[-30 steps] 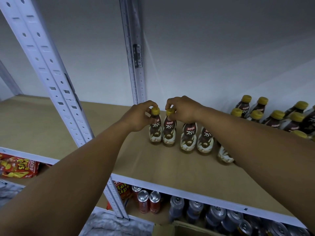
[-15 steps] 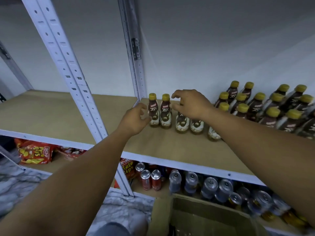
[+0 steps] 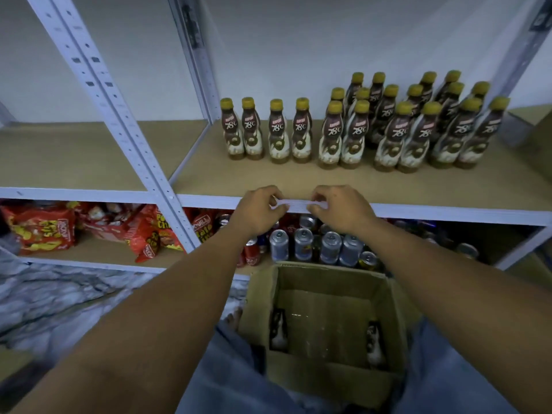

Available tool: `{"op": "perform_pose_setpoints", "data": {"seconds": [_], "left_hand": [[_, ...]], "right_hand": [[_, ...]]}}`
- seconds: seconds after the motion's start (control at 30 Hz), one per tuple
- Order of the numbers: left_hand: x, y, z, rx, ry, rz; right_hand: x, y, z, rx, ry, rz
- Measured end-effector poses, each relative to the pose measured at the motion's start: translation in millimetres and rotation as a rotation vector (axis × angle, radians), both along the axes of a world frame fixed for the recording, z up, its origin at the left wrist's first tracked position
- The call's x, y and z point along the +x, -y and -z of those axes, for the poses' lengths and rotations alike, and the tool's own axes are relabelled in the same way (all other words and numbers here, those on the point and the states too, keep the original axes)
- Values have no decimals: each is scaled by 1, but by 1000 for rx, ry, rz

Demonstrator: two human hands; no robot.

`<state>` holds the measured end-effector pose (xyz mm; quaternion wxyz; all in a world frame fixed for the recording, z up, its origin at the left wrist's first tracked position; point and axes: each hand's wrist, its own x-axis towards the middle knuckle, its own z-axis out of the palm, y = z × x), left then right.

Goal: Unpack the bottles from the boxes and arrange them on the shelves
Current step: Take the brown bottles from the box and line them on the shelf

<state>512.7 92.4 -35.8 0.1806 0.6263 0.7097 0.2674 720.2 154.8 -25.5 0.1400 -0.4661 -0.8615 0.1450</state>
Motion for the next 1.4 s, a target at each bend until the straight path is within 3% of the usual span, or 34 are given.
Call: {"op": "perform_pose_setpoints", "data": {"seconds": [0.23,0.4,0.57,0.83,0.93,1.07,1.23,1.4], "left_hand": [[48,28,79,-158,103,8],[63,42,149,-323,281,-8],[69,49,229,-482,431,-124],[71,60,295,-728,518,-269],[73,53,318,-769,454,-310],[75,46,351,-786,432,-380],[86,28,364,-690,288,-404],[77,37,399,-826,278,-313]], "right_hand": [[56,38,90,-233,21,127],[83,40,161,-433,-31,241],[104,37,220,-694,-184,461],[113,45,304,-912,-340,674],[109,46,327,-1000,-396,753],[111,49,359,-1054,-366,824],[104,48,377,-834,-249,850],[115,55,420,-840,-141,747]]}}
